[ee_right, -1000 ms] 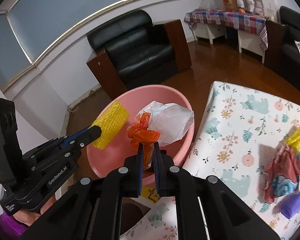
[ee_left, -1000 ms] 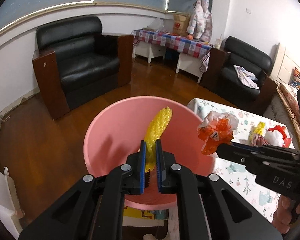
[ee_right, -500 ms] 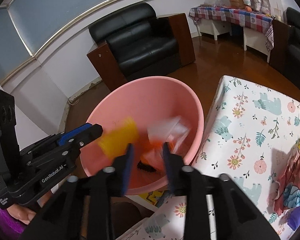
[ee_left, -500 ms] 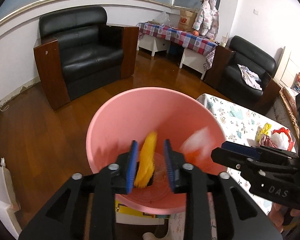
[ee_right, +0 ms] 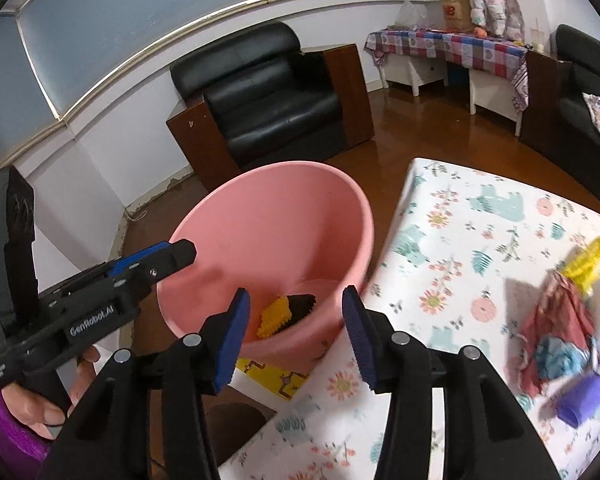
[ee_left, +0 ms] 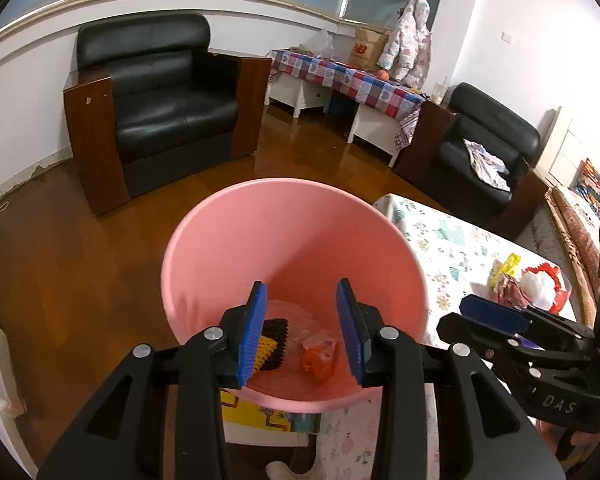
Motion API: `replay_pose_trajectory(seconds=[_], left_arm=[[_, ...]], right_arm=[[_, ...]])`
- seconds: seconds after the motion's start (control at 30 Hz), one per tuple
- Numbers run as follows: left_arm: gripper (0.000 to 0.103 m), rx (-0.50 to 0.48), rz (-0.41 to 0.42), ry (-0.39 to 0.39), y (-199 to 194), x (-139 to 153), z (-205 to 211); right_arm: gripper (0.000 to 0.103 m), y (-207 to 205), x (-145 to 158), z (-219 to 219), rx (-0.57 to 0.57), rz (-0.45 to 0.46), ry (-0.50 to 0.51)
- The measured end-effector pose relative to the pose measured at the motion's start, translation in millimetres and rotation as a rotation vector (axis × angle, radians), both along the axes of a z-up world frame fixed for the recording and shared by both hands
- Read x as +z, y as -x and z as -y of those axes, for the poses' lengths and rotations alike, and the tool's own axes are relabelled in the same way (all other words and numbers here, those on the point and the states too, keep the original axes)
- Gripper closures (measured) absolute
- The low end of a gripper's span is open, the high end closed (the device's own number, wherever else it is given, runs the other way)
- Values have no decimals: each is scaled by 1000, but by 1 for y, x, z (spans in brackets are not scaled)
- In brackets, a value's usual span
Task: Collect trash
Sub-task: 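Open both grippers to drop the yellow net and orange bag into the bin, then grasp the purple glove with the right gripper while the left reaches the pink paper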
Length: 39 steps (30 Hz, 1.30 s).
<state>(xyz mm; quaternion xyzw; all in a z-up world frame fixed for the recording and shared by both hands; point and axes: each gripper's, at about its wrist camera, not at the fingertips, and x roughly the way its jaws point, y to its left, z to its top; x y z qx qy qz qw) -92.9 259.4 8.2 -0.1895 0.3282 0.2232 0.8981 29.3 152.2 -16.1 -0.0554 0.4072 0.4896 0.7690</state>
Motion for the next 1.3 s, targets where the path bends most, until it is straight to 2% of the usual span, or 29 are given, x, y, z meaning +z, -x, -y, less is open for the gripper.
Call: replay_pose_trajectory(seconds=[0.17,0.37,0.57,0.7,0.77,0.87,1.0,1.3], left_arm=[[66,-51,18,-14,-4,9,21],[66,-138,37,-19,-17,17,50],[66,-225,34,-38,-33,19,83],[66,-262,47,-41,-39,18,98],[66,-274,50,-35,-42,18,102],[66,-294,49,-38,-44,18,107],[66,-313,42,-39,-47,16,112],[66,-357,38,-14,-60,18,121]], right_arm=[[55,3,5,30,-45,17,-10],[54,-3,7,81,-149,22,-9],[54,-19,4,150,-345,24,-1],[54,-43,-2,201,-534,-31,-18],[50,-53,-9,219,-603,-73,-18],[49,-60,-22,231,-648,-137,-22],[49,-67,-35,227,-658,-191,-15],[49,-86,-54,211,-722,-184,50]])
